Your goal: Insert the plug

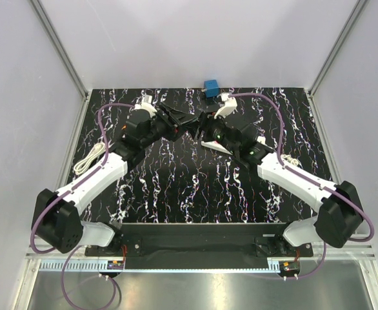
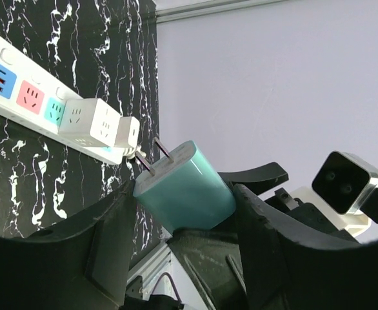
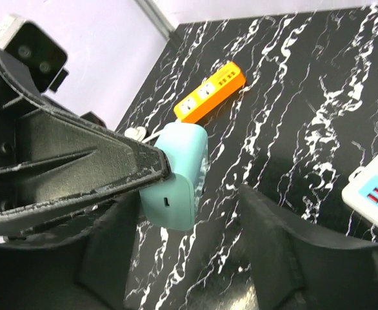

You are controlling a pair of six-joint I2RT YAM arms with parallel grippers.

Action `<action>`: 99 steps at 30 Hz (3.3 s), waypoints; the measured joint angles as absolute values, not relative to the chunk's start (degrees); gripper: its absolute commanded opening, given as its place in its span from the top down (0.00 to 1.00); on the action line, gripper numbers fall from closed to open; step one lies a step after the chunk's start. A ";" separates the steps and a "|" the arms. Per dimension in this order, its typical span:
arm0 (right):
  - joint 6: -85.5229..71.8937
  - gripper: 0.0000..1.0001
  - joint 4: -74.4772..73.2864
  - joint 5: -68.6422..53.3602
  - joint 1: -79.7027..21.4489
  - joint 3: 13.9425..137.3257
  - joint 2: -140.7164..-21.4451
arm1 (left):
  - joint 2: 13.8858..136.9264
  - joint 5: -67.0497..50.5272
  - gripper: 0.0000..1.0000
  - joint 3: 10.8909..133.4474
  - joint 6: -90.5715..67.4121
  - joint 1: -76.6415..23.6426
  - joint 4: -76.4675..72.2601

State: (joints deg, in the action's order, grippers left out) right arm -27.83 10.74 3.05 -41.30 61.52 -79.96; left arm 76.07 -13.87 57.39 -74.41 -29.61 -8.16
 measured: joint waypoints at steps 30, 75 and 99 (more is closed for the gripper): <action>-9.13 1.00 -14.37 3.11 -36.47 74.06 -85.08 | 68.71 -15.81 0.01 62.26 -49.56 -19.86 12.01; 43.33 1.00 -58.28 -13.06 -22.48 115.11 -127.44 | 58.26 -9.56 0.01 60.38 -22.28 -22.28 27.42; 45.32 1.00 -58.28 -12.14 -22.50 114.76 -128.05 | 59.07 -9.63 0.01 60.36 -22.50 -20.93 27.38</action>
